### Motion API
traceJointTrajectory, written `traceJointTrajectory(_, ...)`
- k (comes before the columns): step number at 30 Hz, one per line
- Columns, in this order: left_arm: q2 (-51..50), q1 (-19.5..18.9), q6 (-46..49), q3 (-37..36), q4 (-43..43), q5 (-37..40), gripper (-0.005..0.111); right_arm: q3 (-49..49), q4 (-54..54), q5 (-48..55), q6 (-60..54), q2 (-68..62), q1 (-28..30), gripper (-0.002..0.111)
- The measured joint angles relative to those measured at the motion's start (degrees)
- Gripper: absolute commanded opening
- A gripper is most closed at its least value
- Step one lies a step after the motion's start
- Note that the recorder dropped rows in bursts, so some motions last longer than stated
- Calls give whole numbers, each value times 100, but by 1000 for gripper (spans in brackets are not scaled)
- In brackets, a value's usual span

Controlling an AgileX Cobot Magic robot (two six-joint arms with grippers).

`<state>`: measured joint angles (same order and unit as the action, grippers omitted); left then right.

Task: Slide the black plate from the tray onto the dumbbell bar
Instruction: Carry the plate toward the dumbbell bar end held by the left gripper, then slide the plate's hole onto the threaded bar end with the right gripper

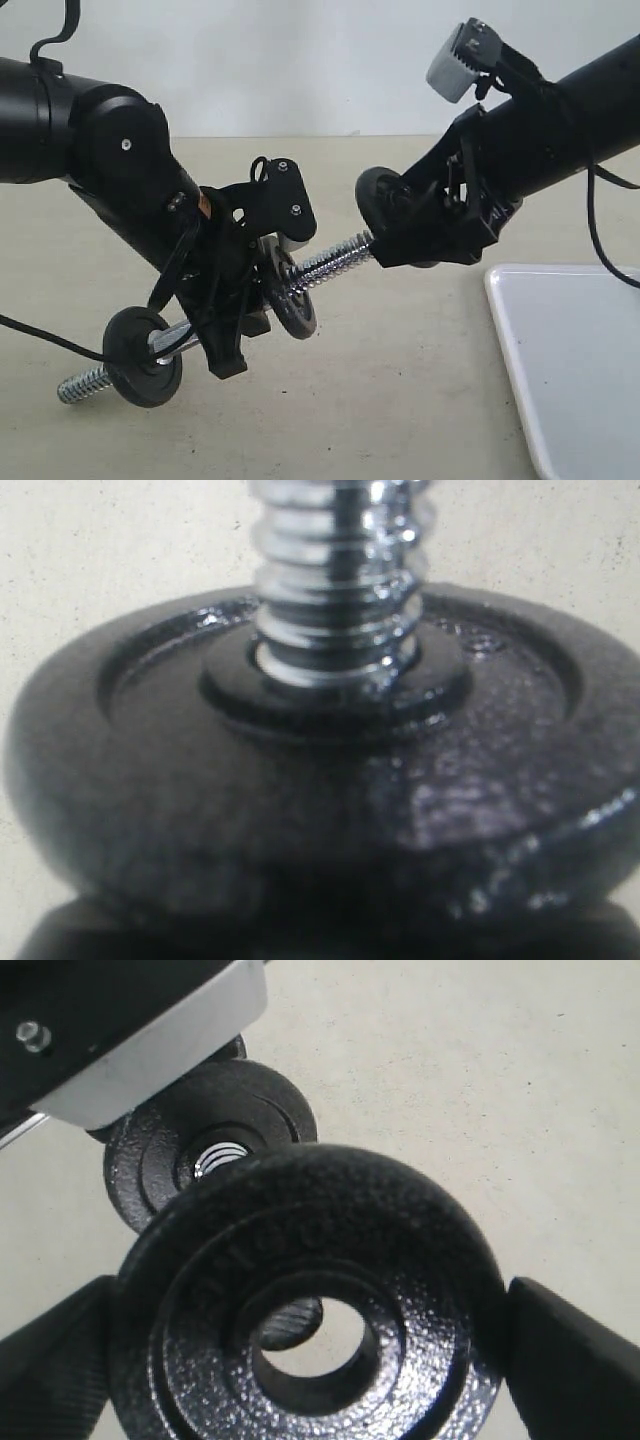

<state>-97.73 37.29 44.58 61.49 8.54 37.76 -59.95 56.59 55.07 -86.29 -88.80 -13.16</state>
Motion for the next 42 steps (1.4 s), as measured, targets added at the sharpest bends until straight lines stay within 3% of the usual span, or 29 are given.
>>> traceJointTrajectory(42,189,-22,0,-67,53,12,4,-13,809,653,-762,-661,0,0)
